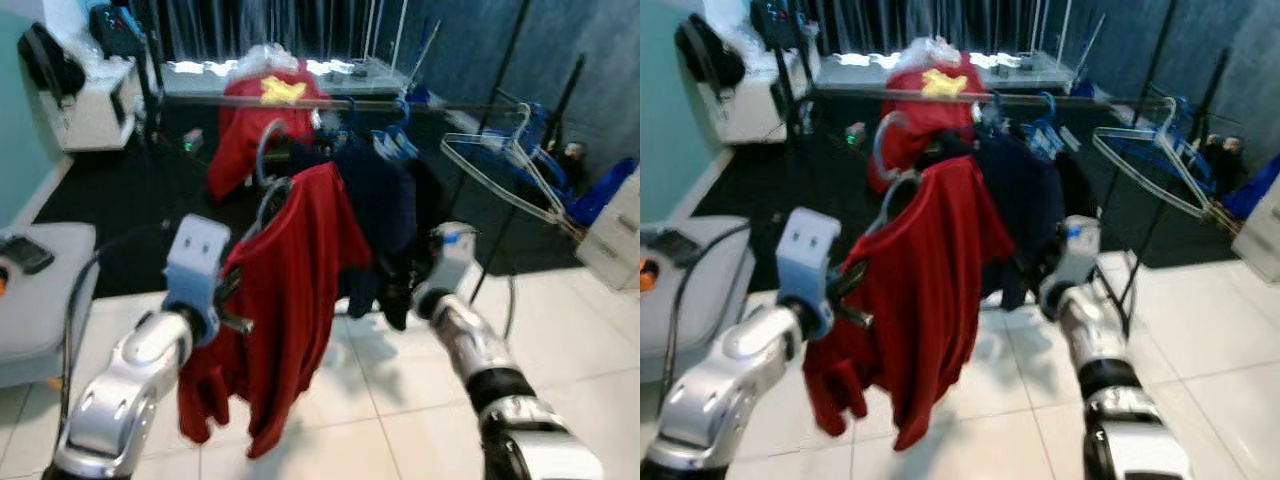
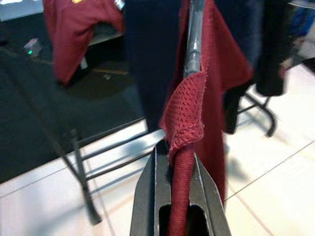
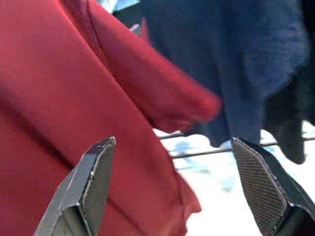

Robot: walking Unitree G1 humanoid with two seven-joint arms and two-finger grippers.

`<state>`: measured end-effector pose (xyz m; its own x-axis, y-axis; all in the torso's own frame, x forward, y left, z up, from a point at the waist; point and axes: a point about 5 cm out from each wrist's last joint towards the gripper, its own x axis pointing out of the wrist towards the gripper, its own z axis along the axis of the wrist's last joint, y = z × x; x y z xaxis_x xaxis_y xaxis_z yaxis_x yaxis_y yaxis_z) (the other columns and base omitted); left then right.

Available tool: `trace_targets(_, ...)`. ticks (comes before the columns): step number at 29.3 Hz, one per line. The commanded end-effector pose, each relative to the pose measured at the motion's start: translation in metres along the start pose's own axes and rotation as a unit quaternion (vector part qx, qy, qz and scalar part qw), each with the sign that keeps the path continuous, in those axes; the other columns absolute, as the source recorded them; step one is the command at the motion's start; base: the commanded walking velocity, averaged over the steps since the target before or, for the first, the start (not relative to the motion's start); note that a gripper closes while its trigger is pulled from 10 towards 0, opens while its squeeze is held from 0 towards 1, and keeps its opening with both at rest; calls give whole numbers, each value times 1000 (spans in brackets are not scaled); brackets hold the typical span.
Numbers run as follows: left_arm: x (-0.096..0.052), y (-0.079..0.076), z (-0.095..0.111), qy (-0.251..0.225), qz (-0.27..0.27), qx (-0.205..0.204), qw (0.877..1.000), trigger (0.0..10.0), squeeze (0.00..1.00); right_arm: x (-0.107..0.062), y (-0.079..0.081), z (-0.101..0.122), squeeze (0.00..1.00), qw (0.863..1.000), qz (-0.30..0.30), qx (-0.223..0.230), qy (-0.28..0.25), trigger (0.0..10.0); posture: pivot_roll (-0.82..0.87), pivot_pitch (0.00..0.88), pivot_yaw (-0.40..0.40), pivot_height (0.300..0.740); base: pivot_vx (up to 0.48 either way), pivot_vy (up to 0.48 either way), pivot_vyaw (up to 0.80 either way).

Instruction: Hang hanger

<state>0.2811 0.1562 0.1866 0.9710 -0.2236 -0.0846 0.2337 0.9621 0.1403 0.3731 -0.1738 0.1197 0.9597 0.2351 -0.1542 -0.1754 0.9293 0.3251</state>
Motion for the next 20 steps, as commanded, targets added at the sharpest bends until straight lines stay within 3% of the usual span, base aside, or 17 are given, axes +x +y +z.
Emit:
trace_targets(1, 2, -1, 4, -4, 10, 3, 1000, 10000, 0, -3, -8, 0, 0, 1000, -13, -1, 1, 10000, -88, 0, -33, 740, 480, 0, -775)
trace_targets(13, 12, 14, -12, 51, 89, -18, 995, 10000, 0, -3, -8, 6, 0, 1000, -14, 3, -16, 10000, -108, 0, -21, 740, 480, 0, -65)
trace_targets(20, 16, 13, -11, 52, 94, -19, 994, 10000, 0, -3, -8, 8, 0, 1000, -13, 5, -21, 10000, -113, 0, -21, 740, 480, 0, 0)
